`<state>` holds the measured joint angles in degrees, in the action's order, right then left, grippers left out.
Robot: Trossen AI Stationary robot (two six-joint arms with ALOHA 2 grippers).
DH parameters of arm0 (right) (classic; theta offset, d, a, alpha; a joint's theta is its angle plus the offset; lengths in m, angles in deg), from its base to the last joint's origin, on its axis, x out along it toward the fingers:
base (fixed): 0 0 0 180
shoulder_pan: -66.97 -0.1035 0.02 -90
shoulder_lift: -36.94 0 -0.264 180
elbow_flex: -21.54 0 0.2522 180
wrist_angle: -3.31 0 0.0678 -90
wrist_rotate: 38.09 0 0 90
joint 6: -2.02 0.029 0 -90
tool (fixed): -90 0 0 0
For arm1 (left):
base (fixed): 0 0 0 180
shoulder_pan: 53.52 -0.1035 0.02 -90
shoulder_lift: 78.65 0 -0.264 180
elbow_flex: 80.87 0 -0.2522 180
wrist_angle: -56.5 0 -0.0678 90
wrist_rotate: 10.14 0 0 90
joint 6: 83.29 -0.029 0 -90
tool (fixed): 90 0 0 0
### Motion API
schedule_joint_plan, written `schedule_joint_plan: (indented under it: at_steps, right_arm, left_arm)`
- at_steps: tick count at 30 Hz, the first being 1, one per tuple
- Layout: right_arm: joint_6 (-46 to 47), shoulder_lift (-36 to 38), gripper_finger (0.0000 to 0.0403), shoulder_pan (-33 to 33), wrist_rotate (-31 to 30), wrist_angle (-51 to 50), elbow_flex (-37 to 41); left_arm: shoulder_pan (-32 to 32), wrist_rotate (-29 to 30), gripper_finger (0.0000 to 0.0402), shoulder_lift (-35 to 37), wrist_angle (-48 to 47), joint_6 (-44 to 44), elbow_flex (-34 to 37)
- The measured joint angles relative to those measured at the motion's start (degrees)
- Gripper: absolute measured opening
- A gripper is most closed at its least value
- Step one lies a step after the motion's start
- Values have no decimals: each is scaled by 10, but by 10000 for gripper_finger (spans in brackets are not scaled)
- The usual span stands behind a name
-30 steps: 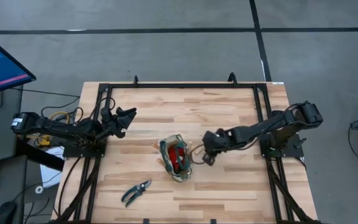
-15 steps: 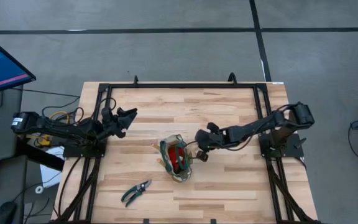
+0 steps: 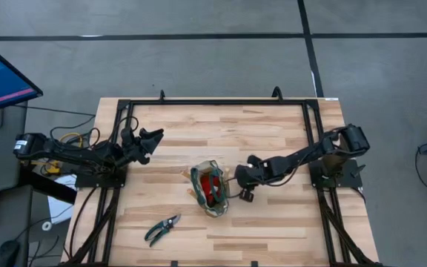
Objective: Pick & Place Garden tools in Gardening bag
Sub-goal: Put the trowel into the gardening bag
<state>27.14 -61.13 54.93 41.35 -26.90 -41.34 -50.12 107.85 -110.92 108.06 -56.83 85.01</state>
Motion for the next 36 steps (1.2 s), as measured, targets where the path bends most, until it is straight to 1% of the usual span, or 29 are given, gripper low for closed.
schedule_joint_plan:
  at_steps: [6,10,13,15,17,20,23,24,25,27,29,31,36]
  right_arm:
    - [48,51,65,-41,-1,-98,0]
    - [103,98,65,-66,-19,-151,0]
    - [185,130,65,-69,-49,-178,0]
    - [259,142,66,-57,-62,-190,0]
    - [300,146,74,-36,-62,-189,0]
    - [335,143,105,1,-57,-196,0]
    - [356,123,152,46,-39,-199,-1]
    - [361,121,169,60,-28,-213,1]
    - [364,116,185,74,-21,-222,1]
    - [364,91,212,97,-4,-191,-3]
    - [358,77,231,110,5,-203,2]
    - [348,60,240,117,24,-154,-1]
    - [339,30,230,118,39,-126,-2]
  left_arm:
    - [0,-1,166,0,2,0,0]
    - [0,-4,166,0,3,0,0]
    - [0,-4,166,0,3,0,0]
    - [0,-4,166,0,3,0,0]
    - [0,-4,166,0,3,0,0]
    - [0,-4,166,0,3,0,0]
    - [0,-4,166,0,4,0,0]
    - [0,-4,166,0,4,0,0]
    - [0,-4,166,0,5,0,0]
    - [0,-5,166,1,8,0,0]
    - [0,-5,166,-3,10,0,0]
    - [0,-9,166,-1,17,0,0]
    - [0,-19,166,-8,24,0,0]
